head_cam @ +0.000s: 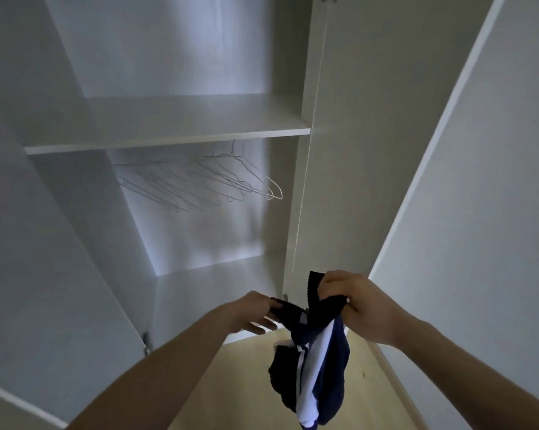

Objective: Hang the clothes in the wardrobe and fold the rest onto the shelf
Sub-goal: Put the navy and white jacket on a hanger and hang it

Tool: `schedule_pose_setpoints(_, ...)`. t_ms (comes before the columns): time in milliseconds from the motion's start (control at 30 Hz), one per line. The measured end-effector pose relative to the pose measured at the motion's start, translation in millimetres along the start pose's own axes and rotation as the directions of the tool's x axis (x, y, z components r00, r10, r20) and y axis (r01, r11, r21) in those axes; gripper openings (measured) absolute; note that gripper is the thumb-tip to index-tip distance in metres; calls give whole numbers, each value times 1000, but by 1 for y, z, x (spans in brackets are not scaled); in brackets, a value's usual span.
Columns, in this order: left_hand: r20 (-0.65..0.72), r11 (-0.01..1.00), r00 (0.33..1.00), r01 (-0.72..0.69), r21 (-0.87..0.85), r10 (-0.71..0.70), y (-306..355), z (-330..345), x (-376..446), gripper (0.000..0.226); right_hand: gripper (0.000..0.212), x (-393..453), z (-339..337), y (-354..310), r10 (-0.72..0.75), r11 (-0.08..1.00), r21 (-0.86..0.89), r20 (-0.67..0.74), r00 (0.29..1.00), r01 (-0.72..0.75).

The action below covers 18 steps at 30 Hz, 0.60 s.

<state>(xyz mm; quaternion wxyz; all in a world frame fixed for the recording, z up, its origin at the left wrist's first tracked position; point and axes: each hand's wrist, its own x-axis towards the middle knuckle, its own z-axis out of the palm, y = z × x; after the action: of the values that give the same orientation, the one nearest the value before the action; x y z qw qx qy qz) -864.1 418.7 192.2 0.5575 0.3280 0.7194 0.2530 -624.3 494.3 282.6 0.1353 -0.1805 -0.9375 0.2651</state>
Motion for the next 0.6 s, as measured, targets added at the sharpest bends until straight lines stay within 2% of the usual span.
schedule_pose_setpoints(167,-239,973,967,-139,-186,93,-8,27,-7,15,43,-23,5,34,85,990,-121,93,992,-73)
schedule_pose_setpoints(333,-304,889,942,-255,-379,141,-15,39,-28,14,40,-42,16,69,210,960,-204,68,975,-193)
schedule_pose_setpoints(433,-313,845,926,-335,-418,212,-13,44,-50,13,36,-40,21,67,398,911,-167,120,910,-377)
schedule_pose_setpoints(467,-319,839,916,-365,-403,245,-13,45,-57,14,37,-37,23,63,456,890,-113,157,876,-443)
schedule_pose_setpoints(533,-336,835,891,-421,-355,306,-13,48,-71,15,50,-27,30,54,519,823,131,219,826,-552)
schedule_pose_setpoints(600,-361,822,865,-467,-325,348,-13,51,-83,17,69,-10,39,44,577,632,461,255,776,-623)
